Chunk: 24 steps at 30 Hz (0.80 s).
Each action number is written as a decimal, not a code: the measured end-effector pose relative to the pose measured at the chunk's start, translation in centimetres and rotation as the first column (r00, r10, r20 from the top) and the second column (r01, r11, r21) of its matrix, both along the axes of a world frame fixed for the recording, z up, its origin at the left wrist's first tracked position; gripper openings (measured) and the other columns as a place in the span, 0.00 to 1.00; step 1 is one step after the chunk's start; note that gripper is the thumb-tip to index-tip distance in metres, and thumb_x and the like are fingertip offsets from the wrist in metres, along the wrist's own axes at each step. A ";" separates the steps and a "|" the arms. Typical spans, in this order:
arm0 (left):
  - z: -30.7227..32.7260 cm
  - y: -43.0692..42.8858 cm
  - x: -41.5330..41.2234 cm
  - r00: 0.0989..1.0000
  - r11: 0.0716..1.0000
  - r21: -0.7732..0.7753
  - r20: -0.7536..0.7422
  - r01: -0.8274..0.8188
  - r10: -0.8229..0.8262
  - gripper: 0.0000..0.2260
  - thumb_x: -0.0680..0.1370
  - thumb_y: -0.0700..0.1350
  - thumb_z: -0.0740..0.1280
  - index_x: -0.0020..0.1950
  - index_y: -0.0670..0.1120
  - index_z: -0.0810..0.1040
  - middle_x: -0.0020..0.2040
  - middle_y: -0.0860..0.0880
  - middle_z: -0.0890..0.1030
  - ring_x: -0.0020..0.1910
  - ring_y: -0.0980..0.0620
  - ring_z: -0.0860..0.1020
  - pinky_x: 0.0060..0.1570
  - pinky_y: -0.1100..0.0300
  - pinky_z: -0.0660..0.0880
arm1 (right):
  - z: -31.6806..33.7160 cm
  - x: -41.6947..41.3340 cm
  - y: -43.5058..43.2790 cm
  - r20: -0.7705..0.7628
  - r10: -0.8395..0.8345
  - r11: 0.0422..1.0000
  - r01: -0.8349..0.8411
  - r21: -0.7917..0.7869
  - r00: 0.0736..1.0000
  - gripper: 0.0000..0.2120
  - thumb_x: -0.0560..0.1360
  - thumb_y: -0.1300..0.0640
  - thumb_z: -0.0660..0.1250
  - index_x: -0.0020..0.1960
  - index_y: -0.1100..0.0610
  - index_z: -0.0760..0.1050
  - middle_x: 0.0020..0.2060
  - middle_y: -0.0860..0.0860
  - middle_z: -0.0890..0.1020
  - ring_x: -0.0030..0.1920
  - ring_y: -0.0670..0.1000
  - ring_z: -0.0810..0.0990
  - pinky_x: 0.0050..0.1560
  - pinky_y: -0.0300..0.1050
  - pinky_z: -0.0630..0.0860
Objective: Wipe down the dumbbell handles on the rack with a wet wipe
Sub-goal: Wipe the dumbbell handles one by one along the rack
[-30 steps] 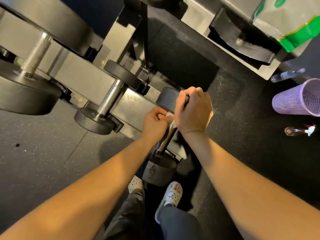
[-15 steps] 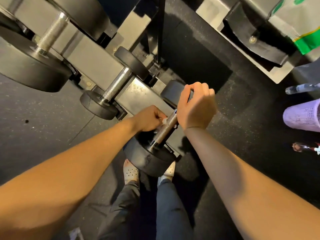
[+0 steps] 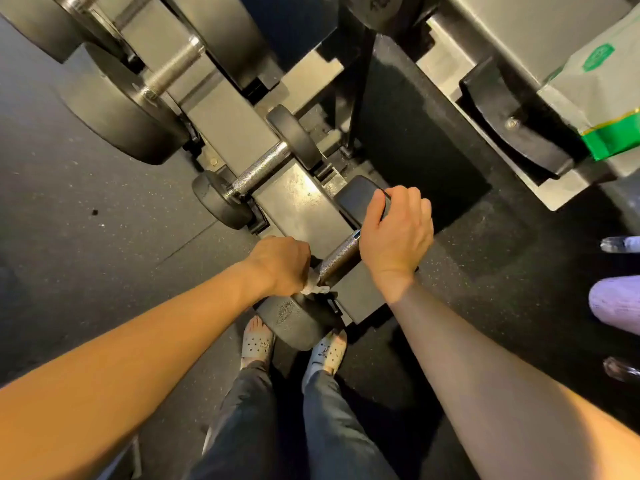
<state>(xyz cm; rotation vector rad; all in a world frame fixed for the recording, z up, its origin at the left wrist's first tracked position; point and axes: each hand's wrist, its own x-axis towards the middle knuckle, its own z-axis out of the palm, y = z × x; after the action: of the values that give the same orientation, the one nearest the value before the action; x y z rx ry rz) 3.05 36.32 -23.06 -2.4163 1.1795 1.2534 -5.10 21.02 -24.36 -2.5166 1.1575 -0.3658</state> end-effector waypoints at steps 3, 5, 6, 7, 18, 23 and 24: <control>0.1 -0.9 -2.6 0.982 0.991 0.005 0.137 0.134 -0.133 0.14 0.82 0.56 0.64 0.54 0.48 0.82 0.45 0.48 0.82 0.45 0.45 0.81 0.44 0.57 0.71 | 0.0 -0.2 -0.1 -0.011 0.023 1.000 -0.023 -0.004 1.000 0.16 0.84 0.46 0.54 0.48 0.53 0.75 0.43 0.49 0.75 0.45 0.50 0.74 0.44 0.52 0.76; -0.4 -1.7 -4.3 0.955 0.978 0.035 0.213 0.204 -0.207 0.12 0.83 0.53 0.64 0.59 0.48 0.80 0.50 0.48 0.83 0.49 0.46 0.82 0.45 0.56 0.70 | 0.0 -0.3 -0.2 -0.012 0.034 0.999 -0.034 0.002 0.999 0.16 0.84 0.46 0.54 0.48 0.53 0.76 0.42 0.49 0.75 0.44 0.50 0.73 0.44 0.52 0.76; -0.7 -1.9 -4.6 0.951 0.978 0.040 0.226 0.206 -0.210 0.12 0.83 0.53 0.65 0.61 0.48 0.80 0.51 0.49 0.83 0.50 0.46 0.82 0.46 0.56 0.69 | 0.0 -0.3 -0.2 -0.010 0.041 0.999 -0.041 0.006 0.999 0.16 0.84 0.46 0.54 0.49 0.53 0.76 0.42 0.48 0.75 0.44 0.50 0.73 0.43 0.53 0.76; -0.8 -2.0 -4.6 0.957 0.982 0.038 0.221 0.185 -0.188 0.12 0.83 0.52 0.65 0.61 0.48 0.79 0.52 0.49 0.83 0.51 0.46 0.82 0.46 0.56 0.69 | -0.1 -0.4 -0.2 -0.006 0.052 0.999 -0.052 0.006 0.999 0.16 0.84 0.46 0.54 0.49 0.53 0.76 0.42 0.48 0.75 0.44 0.50 0.73 0.43 0.53 0.76; -1.0 0.5 -2.5 0.967 0.946 -0.224 0.041 -0.235 0.250 0.06 0.79 0.48 0.68 0.52 0.47 0.80 0.45 0.47 0.79 0.49 0.44 0.79 0.46 0.53 0.75 | -0.3 -0.8 -0.5 0.031 0.084 0.996 -0.083 -0.015 0.996 0.16 0.84 0.46 0.54 0.47 0.53 0.75 0.40 0.47 0.71 0.42 0.49 0.72 0.43 0.51 0.76; -3.4 -2.1 -2.1 0.787 0.674 -0.440 -0.141 -0.593 0.601 0.06 0.81 0.45 0.68 0.46 0.46 0.80 0.40 0.53 0.80 0.40 0.56 0.78 0.36 0.68 0.70 | -0.6 -0.8 -0.6 0.049 0.086 0.996 -0.086 -0.010 0.995 0.16 0.84 0.45 0.54 0.47 0.53 0.75 0.40 0.46 0.71 0.42 0.49 0.72 0.42 0.51 0.75; -3.5 -3.2 -2.5 0.701 0.545 -0.482 -0.238 -0.686 0.672 0.07 0.81 0.44 0.68 0.44 0.45 0.81 0.38 0.54 0.81 0.37 0.59 0.78 0.33 0.73 0.68 | -0.6 -0.8 -0.7 0.055 0.092 0.996 -0.092 -0.007 0.994 0.16 0.84 0.45 0.55 0.48 0.53 0.75 0.40 0.46 0.70 0.42 0.49 0.72 0.42 0.51 0.75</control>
<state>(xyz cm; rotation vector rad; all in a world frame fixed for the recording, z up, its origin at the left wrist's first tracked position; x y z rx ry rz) 0.57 33.16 -26.59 -3.5368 0.6129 1.2098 -5.92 20.35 -25.01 -2.5363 1.0176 -0.4113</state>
